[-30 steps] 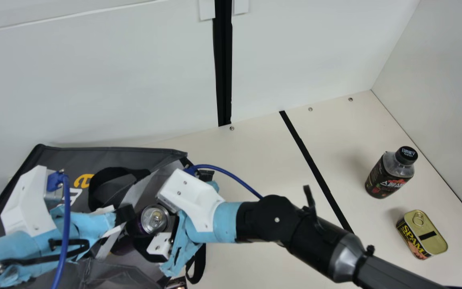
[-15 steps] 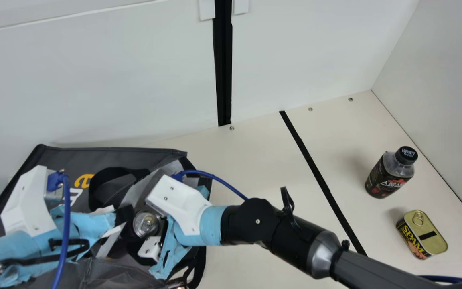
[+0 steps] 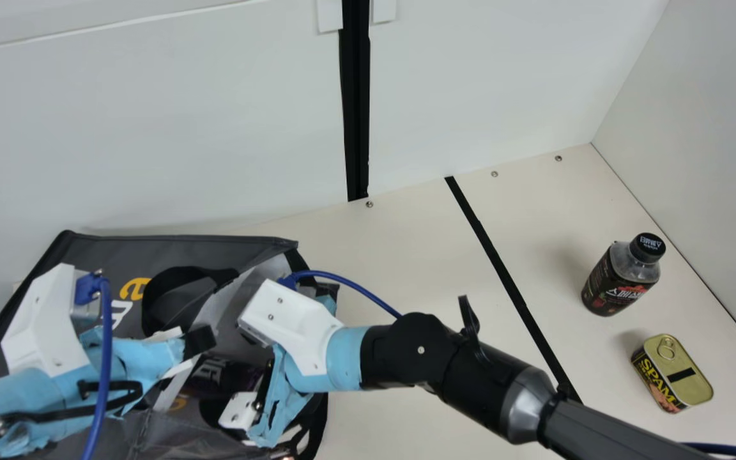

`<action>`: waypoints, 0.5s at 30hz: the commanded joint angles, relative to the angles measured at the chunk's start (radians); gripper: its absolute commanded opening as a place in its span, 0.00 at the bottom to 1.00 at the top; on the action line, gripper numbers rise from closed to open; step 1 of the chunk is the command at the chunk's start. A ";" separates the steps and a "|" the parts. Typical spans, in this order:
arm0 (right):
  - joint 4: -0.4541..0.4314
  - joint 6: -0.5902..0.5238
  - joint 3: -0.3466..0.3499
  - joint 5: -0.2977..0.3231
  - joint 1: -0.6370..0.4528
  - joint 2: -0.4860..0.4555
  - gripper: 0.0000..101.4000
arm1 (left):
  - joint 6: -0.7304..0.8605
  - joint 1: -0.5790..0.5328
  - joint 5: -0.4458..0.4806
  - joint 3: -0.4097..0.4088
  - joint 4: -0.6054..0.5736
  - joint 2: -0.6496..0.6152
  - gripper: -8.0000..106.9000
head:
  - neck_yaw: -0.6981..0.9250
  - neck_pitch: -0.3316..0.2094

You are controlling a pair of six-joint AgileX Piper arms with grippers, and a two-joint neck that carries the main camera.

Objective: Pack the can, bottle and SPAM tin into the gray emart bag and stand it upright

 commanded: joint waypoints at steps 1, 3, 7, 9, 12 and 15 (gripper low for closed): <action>-0.004 0.001 0.003 0.007 -0.004 -0.007 0.94 | 0.000 0.000 0.000 0.000 0.000 0.000 0.00 | -0.001 -0.023; -0.009 0.002 0.007 0.016 -0.009 -0.018 0.94 | 0.000 0.000 0.000 0.000 0.000 0.000 0.00 | -0.001 -0.023; -0.020 0.003 0.020 0.037 -0.021 -0.046 0.94 | 0.000 0.000 0.000 0.000 0.000 0.000 0.00 | -0.001 -0.023; -0.026 0.004 0.029 0.051 -0.029 -0.064 0.94 | 0.000 0.000 0.000 0.000 0.000 0.000 0.00 | -0.001 -0.023; -0.039 0.007 0.043 0.075 -0.044 -0.093 0.94 | 0.000 0.000 0.000 0.000 0.000 0.000 0.00 | -0.001 -0.023; -0.052 0.010 0.060 0.103 -0.063 -0.125 0.94 | 0.000 0.000 0.000 0.000 0.000 0.000 0.00 | -0.001 -0.023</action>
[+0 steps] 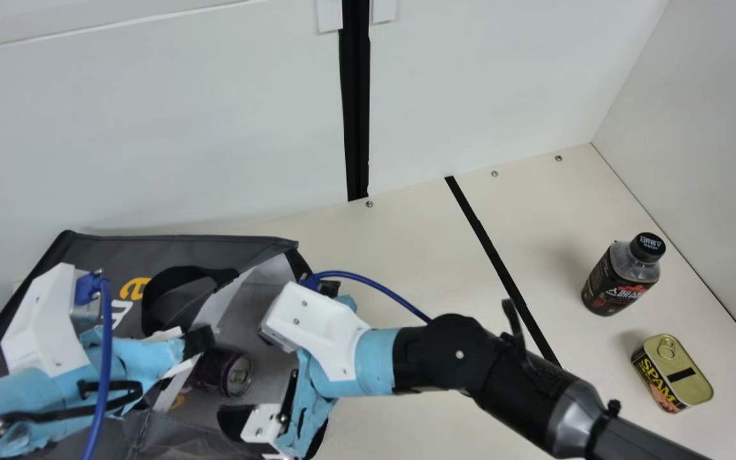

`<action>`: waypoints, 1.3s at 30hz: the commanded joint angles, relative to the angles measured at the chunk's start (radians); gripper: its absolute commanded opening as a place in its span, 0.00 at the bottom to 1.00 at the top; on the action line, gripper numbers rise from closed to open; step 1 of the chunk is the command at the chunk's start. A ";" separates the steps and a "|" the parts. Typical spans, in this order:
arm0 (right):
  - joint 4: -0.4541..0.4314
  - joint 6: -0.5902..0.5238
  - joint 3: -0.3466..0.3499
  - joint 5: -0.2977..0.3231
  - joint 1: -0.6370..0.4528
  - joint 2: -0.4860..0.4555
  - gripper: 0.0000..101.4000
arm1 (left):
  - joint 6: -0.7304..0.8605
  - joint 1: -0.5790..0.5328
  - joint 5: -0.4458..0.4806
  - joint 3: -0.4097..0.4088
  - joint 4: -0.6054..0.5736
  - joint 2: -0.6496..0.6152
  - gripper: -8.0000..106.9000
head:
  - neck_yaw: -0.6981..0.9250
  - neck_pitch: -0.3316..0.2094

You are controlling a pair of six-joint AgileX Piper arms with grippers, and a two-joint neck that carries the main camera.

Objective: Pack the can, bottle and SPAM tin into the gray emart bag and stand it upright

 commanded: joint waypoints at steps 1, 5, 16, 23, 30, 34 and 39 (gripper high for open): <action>-0.009 0.001 0.009 0.017 -0.013 -0.021 0.94 | 0.000 0.000 0.000 0.000 0.000 0.000 0.00 | -0.001 -0.023; -0.030 0.005 0.028 0.060 -0.047 -0.065 0.94 | 0.000 0.000 0.000 0.000 0.000 0.000 0.00 | -0.001 -0.023; -0.083 0.010 0.076 0.197 -0.172 -0.189 0.94 | 0.000 0.000 0.000 0.000 0.000 0.000 0.00 | -0.001 -0.023; -0.109 0.014 0.087 0.285 -0.266 -0.254 0.94 | 0.000 0.000 0.000 0.000 0.000 0.000 0.00 | -0.001 -0.023; -0.148 0.034 0.094 0.344 -0.357 -0.313 0.94 | 0.000 0.000 0.000 0.000 0.000 0.000 0.00 | -0.001 -0.023; -0.180 0.059 0.100 0.362 -0.402 -0.348 0.94 | 0.000 0.000 0.000 0.000 0.000 0.000 0.00 | -0.001 -0.023; -0.231 0.118 0.101 0.378 -0.456 -0.399 0.94 | 0.000 0.000 0.000 0.000 0.000 0.000 0.00 | -0.001 -0.023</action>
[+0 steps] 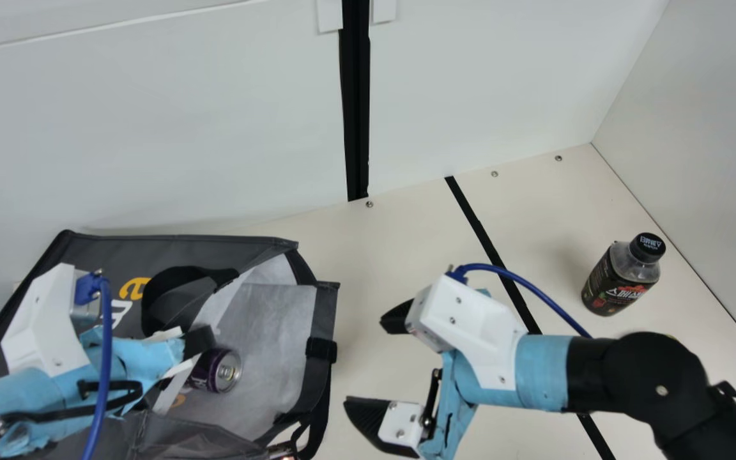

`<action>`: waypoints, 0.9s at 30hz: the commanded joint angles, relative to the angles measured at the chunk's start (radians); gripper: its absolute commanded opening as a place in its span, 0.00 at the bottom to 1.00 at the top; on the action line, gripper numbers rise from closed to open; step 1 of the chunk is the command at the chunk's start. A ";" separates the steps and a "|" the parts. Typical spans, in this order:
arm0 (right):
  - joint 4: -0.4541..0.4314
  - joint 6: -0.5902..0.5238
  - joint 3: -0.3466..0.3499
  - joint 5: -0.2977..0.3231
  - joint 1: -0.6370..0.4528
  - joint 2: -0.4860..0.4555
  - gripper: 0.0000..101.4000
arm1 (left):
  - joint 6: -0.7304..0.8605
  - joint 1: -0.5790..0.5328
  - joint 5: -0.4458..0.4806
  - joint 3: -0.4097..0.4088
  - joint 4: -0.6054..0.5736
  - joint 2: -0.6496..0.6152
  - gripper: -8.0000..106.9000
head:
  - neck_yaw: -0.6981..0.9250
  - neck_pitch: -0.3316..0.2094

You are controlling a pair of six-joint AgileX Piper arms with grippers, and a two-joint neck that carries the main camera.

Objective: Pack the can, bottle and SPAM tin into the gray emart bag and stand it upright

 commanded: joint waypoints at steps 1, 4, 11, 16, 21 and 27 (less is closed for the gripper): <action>-0.022 0.032 -0.001 0.005 -0.023 -0.021 0.94 | 0.000 0.000 0.000 0.000 0.000 0.000 0.00 | -0.001 -0.023; -0.056 0.074 -0.004 0.016 -0.056 -0.054 0.94 | 0.000 0.000 0.000 0.000 0.000 0.000 0.00 | -0.001 -0.023; -0.146 0.165 -0.028 0.057 -0.148 -0.129 0.94 | 0.000 0.000 0.000 0.000 0.000 0.000 0.00 | -0.001 -0.023; -0.216 0.219 -0.051 0.092 -0.227 -0.180 0.94 | 0.000 0.000 0.000 0.000 0.000 0.000 0.00 | -0.001 -0.023; -0.275 0.264 -0.078 0.124 -0.314 -0.218 0.94 | 0.000 0.000 0.000 0.000 0.000 0.000 0.00 | -0.001 -0.023; -0.334 0.315 -0.117 0.152 -0.414 -0.243 0.94 | 0.000 0.000 0.000 0.000 0.000 0.000 0.00 | -0.001 -0.023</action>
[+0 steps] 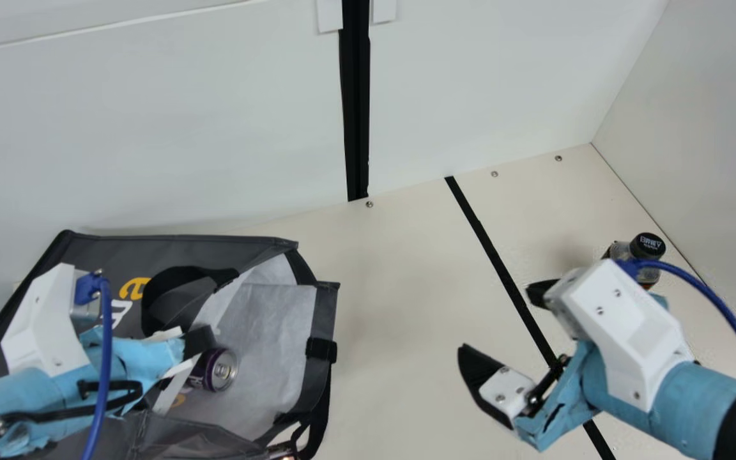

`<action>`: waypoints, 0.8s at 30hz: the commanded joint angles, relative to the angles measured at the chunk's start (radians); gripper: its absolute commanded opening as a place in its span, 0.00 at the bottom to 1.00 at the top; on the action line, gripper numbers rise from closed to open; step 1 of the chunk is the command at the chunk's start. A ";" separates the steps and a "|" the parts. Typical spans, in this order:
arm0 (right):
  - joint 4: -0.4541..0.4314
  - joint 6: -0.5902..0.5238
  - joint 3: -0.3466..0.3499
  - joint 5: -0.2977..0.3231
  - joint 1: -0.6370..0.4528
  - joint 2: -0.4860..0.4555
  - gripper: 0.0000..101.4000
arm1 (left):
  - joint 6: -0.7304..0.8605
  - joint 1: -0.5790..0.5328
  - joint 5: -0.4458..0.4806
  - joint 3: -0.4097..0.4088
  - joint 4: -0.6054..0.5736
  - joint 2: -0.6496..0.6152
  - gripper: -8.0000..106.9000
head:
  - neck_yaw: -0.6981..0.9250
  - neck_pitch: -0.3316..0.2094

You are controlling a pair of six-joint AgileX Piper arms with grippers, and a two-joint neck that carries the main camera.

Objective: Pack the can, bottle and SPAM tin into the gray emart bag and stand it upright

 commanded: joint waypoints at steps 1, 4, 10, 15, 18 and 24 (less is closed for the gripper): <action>-0.019 0.015 -0.014 0.005 -0.042 -0.002 0.94 | 0.000 0.000 0.000 0.000 0.000 0.000 0.00 | -0.001 -0.023; -0.043 0.035 -0.040 0.017 -0.084 -0.005 0.94 | 0.000 0.000 0.000 0.000 0.000 0.000 0.00 | -0.001 -0.023; -0.092 0.075 -0.097 0.034 -0.150 -0.001 0.94 | 0.000 0.000 0.000 0.000 0.000 0.000 0.00 | -0.001 -0.023; -0.134 0.106 -0.151 0.048 -0.190 0.011 0.94 | 0.000 0.000 0.000 0.000 0.000 0.000 0.00 | -0.001 -0.023; -0.162 0.127 -0.184 0.055 -0.207 0.020 0.94 | 0.000 0.000 0.000 0.000 0.000 0.000 0.00 | -0.001 -0.023; -0.231 0.179 -0.247 0.071 -0.226 0.042 0.94 | 0.000 0.000 0.000 0.000 0.000 0.000 0.00 | -0.001 -0.023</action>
